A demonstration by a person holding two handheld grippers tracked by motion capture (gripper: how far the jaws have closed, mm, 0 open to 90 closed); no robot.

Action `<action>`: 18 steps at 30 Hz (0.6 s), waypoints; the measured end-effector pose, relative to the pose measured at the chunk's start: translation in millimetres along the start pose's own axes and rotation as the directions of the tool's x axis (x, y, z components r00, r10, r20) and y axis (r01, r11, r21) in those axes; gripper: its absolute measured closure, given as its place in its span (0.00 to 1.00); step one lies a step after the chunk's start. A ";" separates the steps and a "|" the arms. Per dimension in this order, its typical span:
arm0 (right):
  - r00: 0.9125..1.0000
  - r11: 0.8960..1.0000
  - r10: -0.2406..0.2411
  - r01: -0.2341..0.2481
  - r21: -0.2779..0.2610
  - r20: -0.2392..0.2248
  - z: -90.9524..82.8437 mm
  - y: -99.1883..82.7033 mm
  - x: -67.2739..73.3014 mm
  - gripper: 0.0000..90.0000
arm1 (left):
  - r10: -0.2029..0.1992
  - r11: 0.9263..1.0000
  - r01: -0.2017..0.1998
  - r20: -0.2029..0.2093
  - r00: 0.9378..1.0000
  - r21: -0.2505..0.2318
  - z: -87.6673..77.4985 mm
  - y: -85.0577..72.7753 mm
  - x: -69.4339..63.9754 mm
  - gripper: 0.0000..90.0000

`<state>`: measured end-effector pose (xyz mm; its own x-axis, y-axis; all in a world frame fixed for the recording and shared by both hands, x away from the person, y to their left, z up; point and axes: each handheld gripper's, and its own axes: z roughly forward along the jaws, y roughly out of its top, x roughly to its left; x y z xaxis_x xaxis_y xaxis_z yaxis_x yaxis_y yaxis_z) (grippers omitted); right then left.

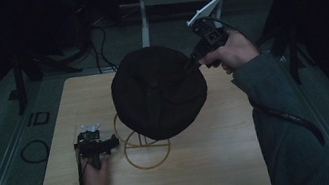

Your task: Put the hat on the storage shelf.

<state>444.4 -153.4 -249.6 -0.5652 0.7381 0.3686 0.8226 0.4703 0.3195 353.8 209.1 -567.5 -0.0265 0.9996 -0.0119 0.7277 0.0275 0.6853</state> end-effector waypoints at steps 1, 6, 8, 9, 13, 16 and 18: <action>1.000 1.000 -0.002 0.002 0.003 -0.001 1.1 0.5 1.5 0.86 | 0.000 1.000 0.000 0.000 1.000 0.000 0.0 0.0 0.0 0.01; 1.000 1.000 -0.020 0.020 0.003 -0.018 7.5 2.4 7.4 0.86 | 0.000 1.000 0.000 -0.001 1.000 -0.001 0.0 0.0 0.0 0.01; 0.999 1.000 -0.025 0.025 0.008 -0.025 10.1 3.2 9.6 0.86 | 0.002 1.000 -0.002 -0.001 1.000 0.001 -0.1 0.0 0.1 0.01; 0.999 1.000 -0.028 0.029 0.009 -0.029 11.3 3.6 10.5 0.86 | 0.001 1.000 -0.001 0.000 1.000 0.001 -0.1 0.1 0.1 0.01; 0.998 0.999 -0.039 0.040 0.010 -0.044 14.7 4.9 14.1 0.86 | 0.001 1.000 -0.001 0.000 1.000 0.001 -0.1 0.1 0.1 0.01; 0.998 0.998 -0.051 0.052 0.018 -0.041 17.5 5.8 18.9 0.86 | 0.001 1.000 -0.001 0.000 1.000 0.001 -0.1 0.1 0.1 0.01; 0.998 0.998 -0.060 0.061 0.026 -0.035 19.7 6.7 22.8 0.86 | 0.002 1.000 -0.002 0.000 1.000 0.001 -0.1 0.1 0.1 0.01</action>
<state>438.3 -123.9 -256.2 -0.6154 0.6909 0.3794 0.7880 0.5267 0.3189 353.8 209.2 -567.4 -0.0254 0.9996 -0.0102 0.7287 0.0254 0.6844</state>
